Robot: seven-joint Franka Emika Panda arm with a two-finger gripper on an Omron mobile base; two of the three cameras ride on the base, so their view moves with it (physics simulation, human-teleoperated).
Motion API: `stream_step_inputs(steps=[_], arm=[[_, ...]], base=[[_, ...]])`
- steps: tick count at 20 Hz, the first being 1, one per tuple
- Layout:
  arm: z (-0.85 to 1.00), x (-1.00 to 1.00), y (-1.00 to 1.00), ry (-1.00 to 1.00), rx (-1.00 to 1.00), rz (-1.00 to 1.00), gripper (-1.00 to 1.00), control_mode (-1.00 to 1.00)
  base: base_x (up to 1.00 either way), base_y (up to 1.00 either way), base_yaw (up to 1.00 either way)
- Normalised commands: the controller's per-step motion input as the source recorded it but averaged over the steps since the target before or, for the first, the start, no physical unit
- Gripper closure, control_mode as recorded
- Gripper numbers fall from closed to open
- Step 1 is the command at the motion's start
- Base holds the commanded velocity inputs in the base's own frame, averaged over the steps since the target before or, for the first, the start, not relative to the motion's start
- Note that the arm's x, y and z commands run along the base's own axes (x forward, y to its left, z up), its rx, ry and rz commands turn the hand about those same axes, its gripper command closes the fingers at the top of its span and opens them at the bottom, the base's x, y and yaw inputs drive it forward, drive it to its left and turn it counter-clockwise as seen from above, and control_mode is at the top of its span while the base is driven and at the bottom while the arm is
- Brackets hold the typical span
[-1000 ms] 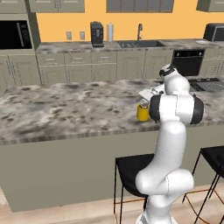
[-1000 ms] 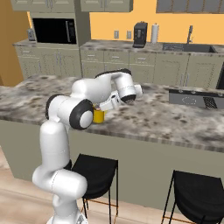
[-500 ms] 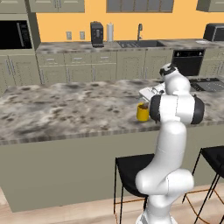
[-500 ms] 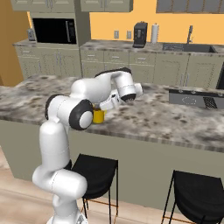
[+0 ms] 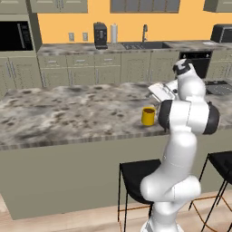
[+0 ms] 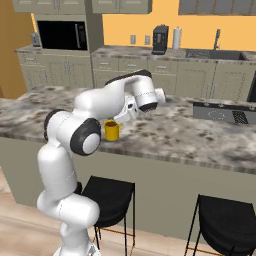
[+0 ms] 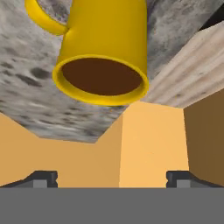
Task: Pick up the marshmallow and place it in the cup of hot chocolate on the dining counter.
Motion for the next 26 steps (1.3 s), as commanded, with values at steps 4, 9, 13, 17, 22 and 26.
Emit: stream_step_inputs(steps=[4, 9, 13, 17, 22, 26], arm=[[0.42, -1.0, 0.0, -0.36, 0.0, 0.0, -1.0, -1.0], [0.59, -1.0, 0.01, -0.48, 0.0, 0.0, -1.0, -1.0], [0.46, -1.0, 0.16, -0.55, -0.03, 0.0, -1.0, -1.0], [0.65, -1.0, 0.23, -0.53, -0.06, 0.0, -1.0, -1.0], [0.79, -1.0, 0.21, -0.44, -0.06, 0.01, -1.0, -1.0], [0.44, -1.0, 0.16, -0.48, -0.1, 0.04, -1.0, -1.0]], base=[[0.0, 0.0, 0.0], [0.0, 0.0, 0.0], [0.0, 0.0, 0.0], [0.0, 0.0, 0.0], [0.0, 0.0, 0.0], [0.0, 0.0, 0.0]])
